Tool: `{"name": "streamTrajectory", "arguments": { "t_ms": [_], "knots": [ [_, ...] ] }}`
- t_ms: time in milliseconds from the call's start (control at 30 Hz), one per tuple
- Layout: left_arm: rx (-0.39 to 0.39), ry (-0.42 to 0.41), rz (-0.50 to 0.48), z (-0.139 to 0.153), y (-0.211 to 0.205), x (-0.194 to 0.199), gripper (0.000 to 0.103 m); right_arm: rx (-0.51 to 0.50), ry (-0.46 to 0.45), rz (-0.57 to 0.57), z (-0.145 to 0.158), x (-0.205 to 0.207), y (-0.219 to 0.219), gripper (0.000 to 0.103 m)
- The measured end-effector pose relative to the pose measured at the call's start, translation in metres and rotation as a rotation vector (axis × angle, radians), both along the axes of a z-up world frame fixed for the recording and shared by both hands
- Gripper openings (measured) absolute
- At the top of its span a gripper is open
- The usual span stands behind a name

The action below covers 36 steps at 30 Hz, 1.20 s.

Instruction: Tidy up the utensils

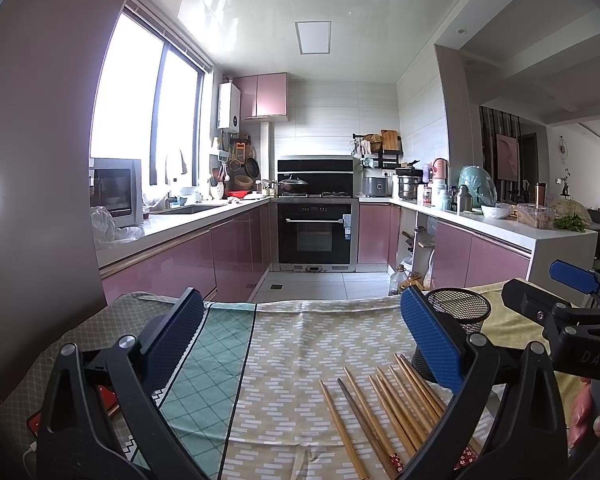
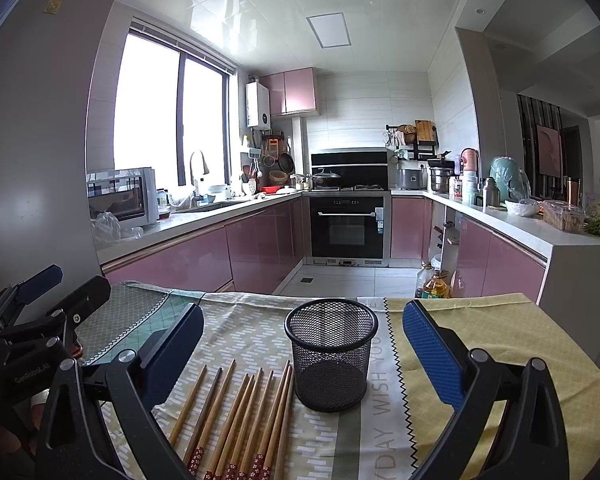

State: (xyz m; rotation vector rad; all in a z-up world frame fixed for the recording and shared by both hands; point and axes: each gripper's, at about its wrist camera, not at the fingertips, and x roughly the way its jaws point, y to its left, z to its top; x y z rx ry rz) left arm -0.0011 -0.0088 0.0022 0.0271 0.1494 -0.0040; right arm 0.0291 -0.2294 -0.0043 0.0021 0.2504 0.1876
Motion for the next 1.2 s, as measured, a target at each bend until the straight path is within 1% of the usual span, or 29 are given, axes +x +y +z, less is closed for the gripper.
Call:
{"name": "streamTrajectory", "arguments": {
  "t_ms": [700,733,900,1033,1200],
  "knots": [
    [0.002,0.01,0.001,-0.0017,-0.0016,-0.0001,0.097,0.001,0.008,-0.001,0.0001,0.0003,0.0,0.097],
    [0.004,0.019,0.001,-0.0018,-0.0018,0.0003,0.097,0.003,0.009,0.0,0.0004,0.0007,0.0,0.097],
    [-0.002,-0.005,0.002,-0.0031,-0.0017,-0.0006,0.097,0.004,0.009,0.001,0.0007,0.0002,-0.0005,0.097],
    [0.001,0.013,0.001,-0.0033,-0.0024,-0.0005,0.097,0.004,0.014,0.001,-0.0001,0.0002,-0.0004,0.097],
    [-0.005,0.009,-0.004,-0.0068,-0.0045,-0.0014,0.097,0.009,0.021,0.003,0.0005,0.0027,-0.0026,0.097]
  ]
}}
